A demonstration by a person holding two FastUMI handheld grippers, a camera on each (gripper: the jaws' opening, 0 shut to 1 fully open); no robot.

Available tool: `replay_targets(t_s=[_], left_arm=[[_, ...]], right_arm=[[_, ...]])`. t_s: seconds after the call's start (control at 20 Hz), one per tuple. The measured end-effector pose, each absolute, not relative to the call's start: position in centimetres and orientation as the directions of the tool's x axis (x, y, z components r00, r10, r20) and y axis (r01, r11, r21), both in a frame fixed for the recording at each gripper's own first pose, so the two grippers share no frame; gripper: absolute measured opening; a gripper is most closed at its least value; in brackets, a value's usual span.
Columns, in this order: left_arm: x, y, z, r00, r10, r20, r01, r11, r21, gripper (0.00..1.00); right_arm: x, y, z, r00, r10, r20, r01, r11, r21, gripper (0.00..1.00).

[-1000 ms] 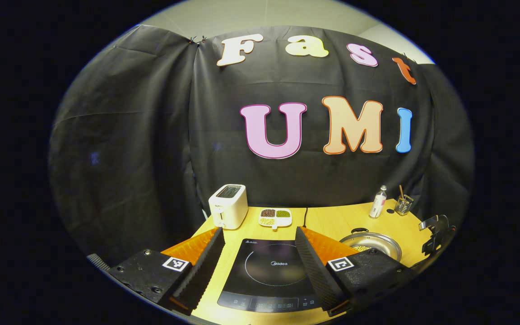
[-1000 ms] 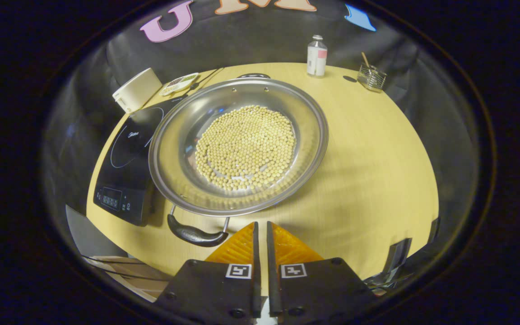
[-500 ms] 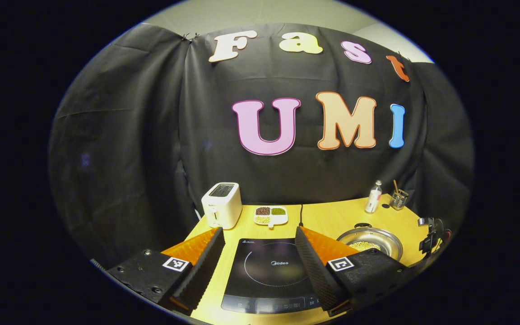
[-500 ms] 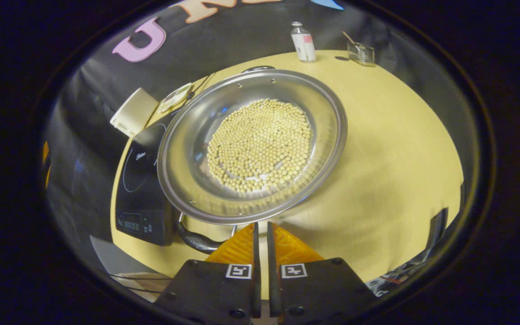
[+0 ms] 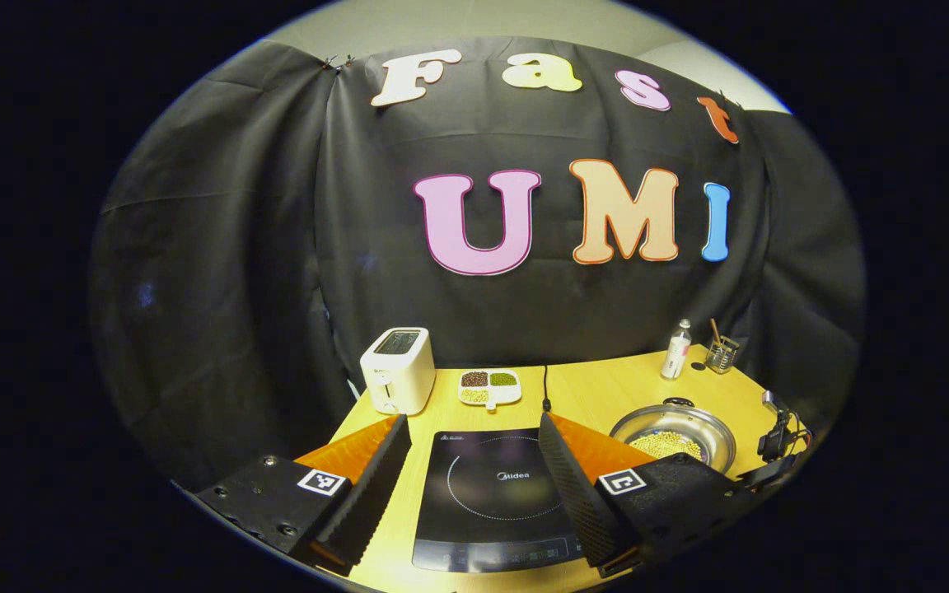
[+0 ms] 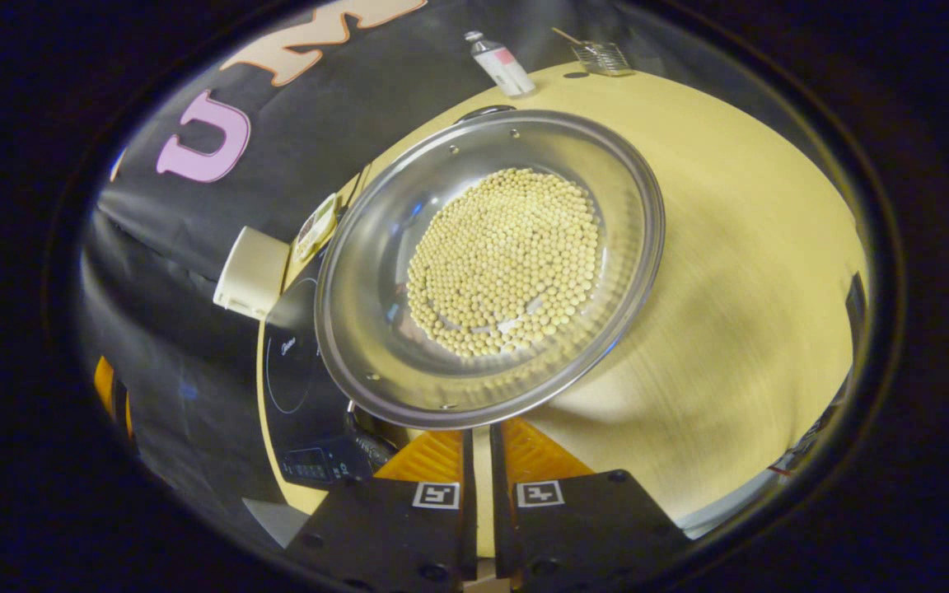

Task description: First push the handle of the pot to place it horizontally, then grasp the pot with both hands and set it on the induction cooktop.

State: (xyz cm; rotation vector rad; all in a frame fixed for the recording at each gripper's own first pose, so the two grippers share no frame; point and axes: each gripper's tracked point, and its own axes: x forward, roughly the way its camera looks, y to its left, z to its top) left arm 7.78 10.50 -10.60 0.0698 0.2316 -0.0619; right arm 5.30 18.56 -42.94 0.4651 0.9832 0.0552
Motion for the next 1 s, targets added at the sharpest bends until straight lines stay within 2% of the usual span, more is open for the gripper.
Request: replay_targets(t_s=[1.0], left_arm=[[8.5, 11.2, -12.3, 0.960, -0.075, -0.270, 0.091, 0.995, 0.048, 0.94]], right_arm=[[9.3, 23.2, -43.3, 0.659, 0.221, -0.719, 0.358, 0.748, 0.559, 0.11]])
